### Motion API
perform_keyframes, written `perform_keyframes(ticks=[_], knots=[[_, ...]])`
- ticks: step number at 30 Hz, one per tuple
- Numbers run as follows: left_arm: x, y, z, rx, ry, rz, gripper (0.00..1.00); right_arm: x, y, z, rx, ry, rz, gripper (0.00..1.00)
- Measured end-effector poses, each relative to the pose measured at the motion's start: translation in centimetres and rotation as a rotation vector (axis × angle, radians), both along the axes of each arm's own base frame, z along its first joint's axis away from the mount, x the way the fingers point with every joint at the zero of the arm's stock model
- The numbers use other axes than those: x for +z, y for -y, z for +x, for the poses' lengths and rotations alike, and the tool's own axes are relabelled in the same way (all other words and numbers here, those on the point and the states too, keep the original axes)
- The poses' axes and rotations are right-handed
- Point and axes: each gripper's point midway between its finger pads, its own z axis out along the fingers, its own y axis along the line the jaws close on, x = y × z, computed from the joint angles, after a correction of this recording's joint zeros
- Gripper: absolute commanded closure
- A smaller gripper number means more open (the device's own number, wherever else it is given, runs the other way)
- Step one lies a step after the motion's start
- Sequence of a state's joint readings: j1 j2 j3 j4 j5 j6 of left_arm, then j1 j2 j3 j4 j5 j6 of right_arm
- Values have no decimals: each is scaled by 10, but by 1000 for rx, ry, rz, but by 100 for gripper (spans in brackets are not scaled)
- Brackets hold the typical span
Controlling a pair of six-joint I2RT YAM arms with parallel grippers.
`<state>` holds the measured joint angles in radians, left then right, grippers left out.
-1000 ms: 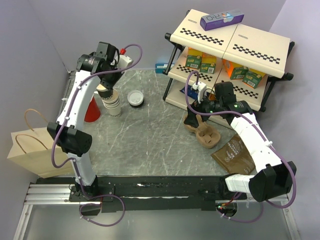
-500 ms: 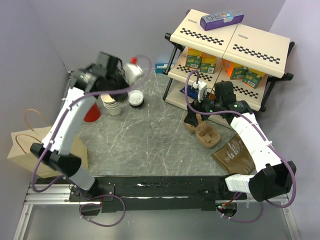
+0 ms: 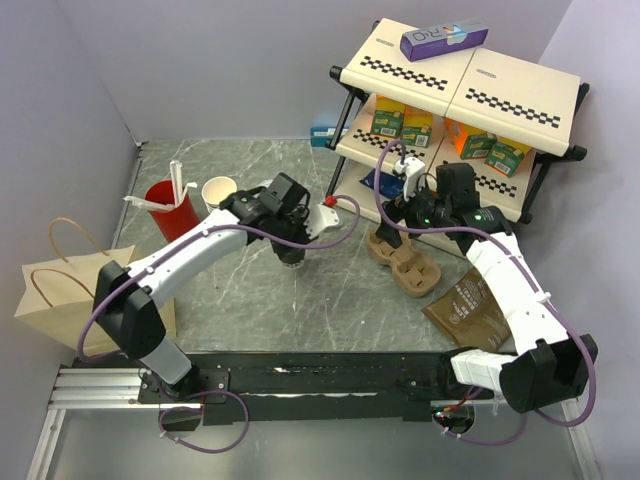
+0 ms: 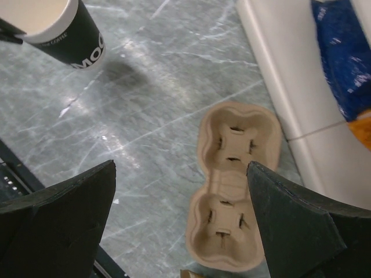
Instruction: Pack the takeout coffee
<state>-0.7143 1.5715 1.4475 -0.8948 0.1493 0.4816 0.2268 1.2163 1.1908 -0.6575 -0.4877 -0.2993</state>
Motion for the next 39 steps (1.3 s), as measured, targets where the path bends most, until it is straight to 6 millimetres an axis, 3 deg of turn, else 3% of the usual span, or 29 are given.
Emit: perform_keyframes(ticks=[9, 12, 25, 34, 39], knots=[[-29, 41, 16, -11, 6, -37, 98, -10, 20, -1, -73, 0, -38, 0], [-38, 46, 13, -18, -23, -32, 98, -14, 23, -4, -81, -9, -41, 0], [-46, 66, -14, -74, -72, -57, 95, -30, 24, -12, -90, -71, -35, 0], [-47, 70, -19, -86, -80, -60, 62, -39, 21, -9, -90, -106, -31, 0], [-46, 71, -19, -89, -82, -65, 57, -42, 20, -8, -87, -119, -30, 0]])
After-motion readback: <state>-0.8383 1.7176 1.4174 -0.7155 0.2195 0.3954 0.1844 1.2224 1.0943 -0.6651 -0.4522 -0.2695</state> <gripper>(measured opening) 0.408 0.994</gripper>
